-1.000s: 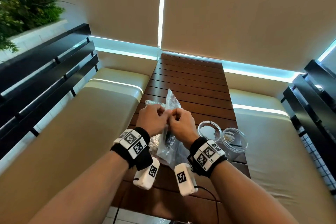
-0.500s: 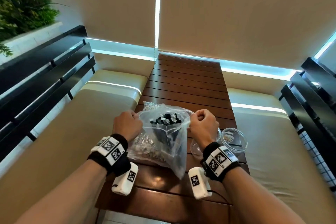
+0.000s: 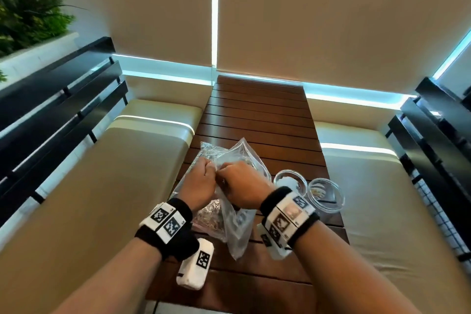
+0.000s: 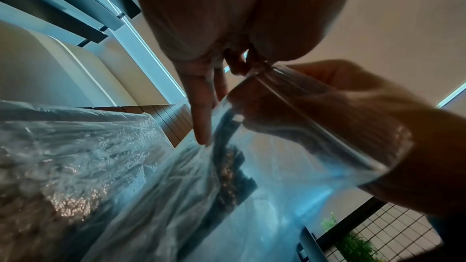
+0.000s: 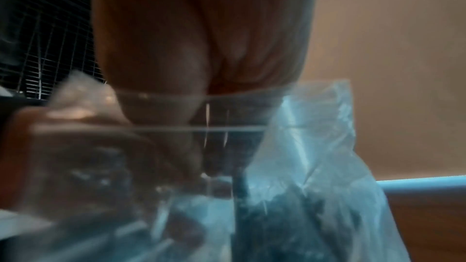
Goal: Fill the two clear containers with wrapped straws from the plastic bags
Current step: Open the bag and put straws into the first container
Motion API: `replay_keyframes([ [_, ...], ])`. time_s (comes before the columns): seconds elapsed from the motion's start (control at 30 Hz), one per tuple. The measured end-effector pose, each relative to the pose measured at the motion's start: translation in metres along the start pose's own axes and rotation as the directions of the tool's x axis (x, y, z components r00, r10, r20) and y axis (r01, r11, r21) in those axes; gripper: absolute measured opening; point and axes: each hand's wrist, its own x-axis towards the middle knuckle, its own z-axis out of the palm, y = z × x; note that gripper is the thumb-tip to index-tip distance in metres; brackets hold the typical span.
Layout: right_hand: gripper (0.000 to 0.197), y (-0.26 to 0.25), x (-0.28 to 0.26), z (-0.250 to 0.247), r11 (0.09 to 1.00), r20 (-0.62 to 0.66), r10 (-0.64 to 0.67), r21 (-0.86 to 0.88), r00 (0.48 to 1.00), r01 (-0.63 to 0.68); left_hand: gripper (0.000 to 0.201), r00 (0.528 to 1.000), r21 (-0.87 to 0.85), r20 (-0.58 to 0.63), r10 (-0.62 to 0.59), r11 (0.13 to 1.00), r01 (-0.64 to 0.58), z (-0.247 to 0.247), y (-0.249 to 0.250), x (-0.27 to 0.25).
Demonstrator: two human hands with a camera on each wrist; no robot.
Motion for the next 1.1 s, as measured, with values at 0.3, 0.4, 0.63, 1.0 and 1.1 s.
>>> replay_keyframes([
  [0.3,0.034,0.006,0.000,-0.012,0.822,0.255,0.068,-0.562,0.965,0.090,0.021,0.999,-0.178,0.047,-0.002,0.984,0.010,-0.005,0.003,0.000],
  [0.4,0.033,0.008,0.001,-0.017,0.861,0.223,0.074,-0.507,0.972,0.050,0.020,0.992,-0.221,0.096,0.078,0.974,-0.055,-0.002,0.017,-0.002],
  [0.63,0.068,0.009,-0.005,-0.052,0.849,0.106,0.030,-0.528,0.994,0.030,0.020,0.940,-0.178,0.022,0.341,0.926,-0.332,-0.026,0.061,0.006],
  [1.0,0.051,0.000,0.002,0.004,0.883,0.392,0.158,-0.467,0.906,0.048,0.027,0.989,-0.153,0.028,0.144,0.979,-0.138,-0.025,-0.003,-0.004],
  [1.1,0.042,-0.004,-0.001,-0.002,0.807,0.311,0.028,-0.568,0.950,0.162,0.022,0.988,-0.194,0.031,0.154,0.970,-0.145,-0.024,0.003,-0.009],
])
